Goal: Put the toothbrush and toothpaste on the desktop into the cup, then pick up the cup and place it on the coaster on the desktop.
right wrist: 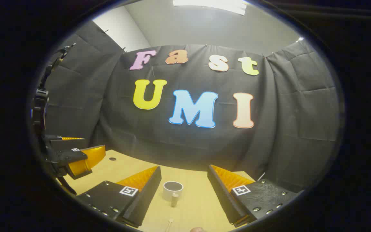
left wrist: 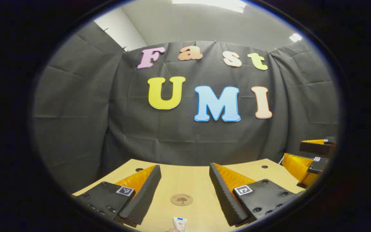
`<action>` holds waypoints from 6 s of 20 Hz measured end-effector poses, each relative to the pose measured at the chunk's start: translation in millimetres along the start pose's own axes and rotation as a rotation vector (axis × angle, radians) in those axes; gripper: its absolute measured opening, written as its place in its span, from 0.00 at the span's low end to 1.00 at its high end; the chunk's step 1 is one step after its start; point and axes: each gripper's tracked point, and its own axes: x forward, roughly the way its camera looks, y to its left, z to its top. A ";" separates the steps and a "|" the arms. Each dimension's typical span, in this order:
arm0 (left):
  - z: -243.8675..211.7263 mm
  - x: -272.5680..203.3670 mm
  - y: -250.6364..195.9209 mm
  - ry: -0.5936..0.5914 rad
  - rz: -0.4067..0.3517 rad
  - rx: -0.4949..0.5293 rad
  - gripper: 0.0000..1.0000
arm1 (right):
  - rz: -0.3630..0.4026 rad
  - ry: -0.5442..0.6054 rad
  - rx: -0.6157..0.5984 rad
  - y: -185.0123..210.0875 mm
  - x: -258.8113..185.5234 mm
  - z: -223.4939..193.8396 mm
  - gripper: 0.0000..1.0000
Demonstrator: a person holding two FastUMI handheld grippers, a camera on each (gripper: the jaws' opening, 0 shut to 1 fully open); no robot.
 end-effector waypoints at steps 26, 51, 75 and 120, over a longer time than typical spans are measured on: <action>-88.1 26.5 16.9 0.325 0.006 0.012 0.99 | 0.045 0.383 0.122 15.2 14.7 -87.7 0.90; -304.2 -7.8 28.5 1.163 -0.028 -0.023 0.97 | 0.126 1.161 0.196 60.9 -24.8 -265.3 0.92; -329.5 -27.0 31.9 1.274 -0.036 0.043 0.40 | 0.144 1.458 0.084 57.7 -78.0 -306.3 0.39; -141.4 77.5 -12.3 0.566 -0.036 -0.115 0.24 | 0.300 0.565 0.276 36.8 70.1 -130.3 0.04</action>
